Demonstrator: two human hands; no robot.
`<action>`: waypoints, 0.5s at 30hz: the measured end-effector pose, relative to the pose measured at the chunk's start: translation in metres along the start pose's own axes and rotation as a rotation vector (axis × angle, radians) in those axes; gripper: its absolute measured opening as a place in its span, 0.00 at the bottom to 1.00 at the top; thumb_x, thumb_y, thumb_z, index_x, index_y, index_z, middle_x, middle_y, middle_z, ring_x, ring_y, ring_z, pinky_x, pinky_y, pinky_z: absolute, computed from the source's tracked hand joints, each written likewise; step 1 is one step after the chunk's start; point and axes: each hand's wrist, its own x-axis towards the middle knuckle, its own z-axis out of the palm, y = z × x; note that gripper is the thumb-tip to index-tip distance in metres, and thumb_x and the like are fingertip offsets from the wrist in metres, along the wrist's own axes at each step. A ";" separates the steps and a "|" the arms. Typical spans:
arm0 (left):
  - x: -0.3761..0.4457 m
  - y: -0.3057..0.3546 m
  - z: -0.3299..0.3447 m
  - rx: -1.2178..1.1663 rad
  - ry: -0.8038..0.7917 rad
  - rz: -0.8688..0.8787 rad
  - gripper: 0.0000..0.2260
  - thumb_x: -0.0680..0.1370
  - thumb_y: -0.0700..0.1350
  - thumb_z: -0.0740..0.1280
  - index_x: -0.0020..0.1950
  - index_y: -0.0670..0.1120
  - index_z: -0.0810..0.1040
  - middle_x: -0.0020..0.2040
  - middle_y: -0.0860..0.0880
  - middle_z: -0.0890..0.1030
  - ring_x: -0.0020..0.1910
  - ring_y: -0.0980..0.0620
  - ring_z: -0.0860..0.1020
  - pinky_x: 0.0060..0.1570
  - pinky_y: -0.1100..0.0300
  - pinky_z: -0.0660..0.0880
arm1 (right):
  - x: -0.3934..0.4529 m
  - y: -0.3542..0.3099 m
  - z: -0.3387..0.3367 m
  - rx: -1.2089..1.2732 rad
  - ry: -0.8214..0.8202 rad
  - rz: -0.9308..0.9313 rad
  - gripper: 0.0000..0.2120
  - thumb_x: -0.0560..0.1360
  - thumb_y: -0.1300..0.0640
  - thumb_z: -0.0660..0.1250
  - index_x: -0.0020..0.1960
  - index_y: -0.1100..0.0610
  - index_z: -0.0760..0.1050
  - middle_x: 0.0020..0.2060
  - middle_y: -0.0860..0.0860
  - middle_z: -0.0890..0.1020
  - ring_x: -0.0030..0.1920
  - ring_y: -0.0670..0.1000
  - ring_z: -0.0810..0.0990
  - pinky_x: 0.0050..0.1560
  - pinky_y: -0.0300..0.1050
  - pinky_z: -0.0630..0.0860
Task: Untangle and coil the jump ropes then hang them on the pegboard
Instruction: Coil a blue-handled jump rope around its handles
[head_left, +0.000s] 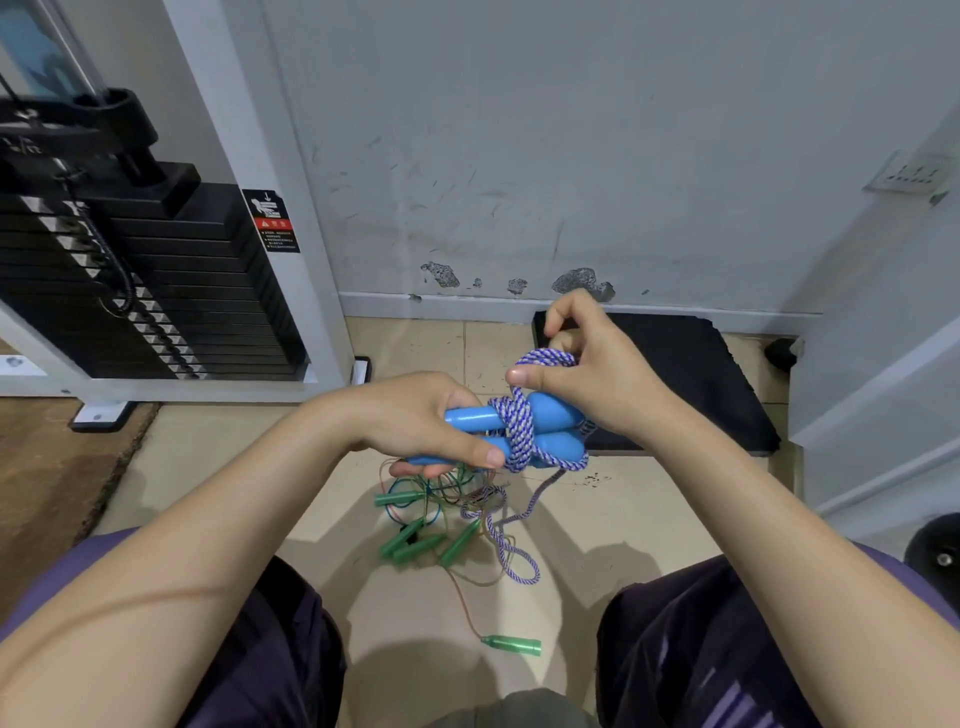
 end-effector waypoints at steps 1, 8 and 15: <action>0.000 -0.001 0.000 0.000 -0.004 -0.004 0.13 0.76 0.51 0.72 0.40 0.42 0.76 0.28 0.43 0.76 0.19 0.49 0.68 0.28 0.62 0.67 | -0.001 0.000 0.001 -0.019 -0.023 -0.022 0.20 0.67 0.56 0.79 0.44 0.53 0.66 0.31 0.48 0.72 0.32 0.46 0.66 0.33 0.41 0.65; -0.006 -0.004 -0.006 -0.134 -0.014 0.060 0.12 0.79 0.47 0.67 0.40 0.43 0.74 0.28 0.46 0.76 0.19 0.52 0.69 0.28 0.59 0.64 | -0.003 0.001 0.002 0.119 -0.188 0.116 0.14 0.73 0.46 0.72 0.40 0.57 0.77 0.35 0.52 0.78 0.36 0.48 0.73 0.41 0.45 0.70; -0.003 -0.006 -0.007 -0.286 0.114 0.093 0.11 0.79 0.51 0.67 0.44 0.43 0.77 0.34 0.42 0.81 0.22 0.49 0.76 0.27 0.59 0.71 | -0.005 0.000 0.009 0.511 -0.300 0.172 0.15 0.73 0.50 0.70 0.54 0.58 0.80 0.35 0.54 0.77 0.29 0.53 0.70 0.30 0.44 0.68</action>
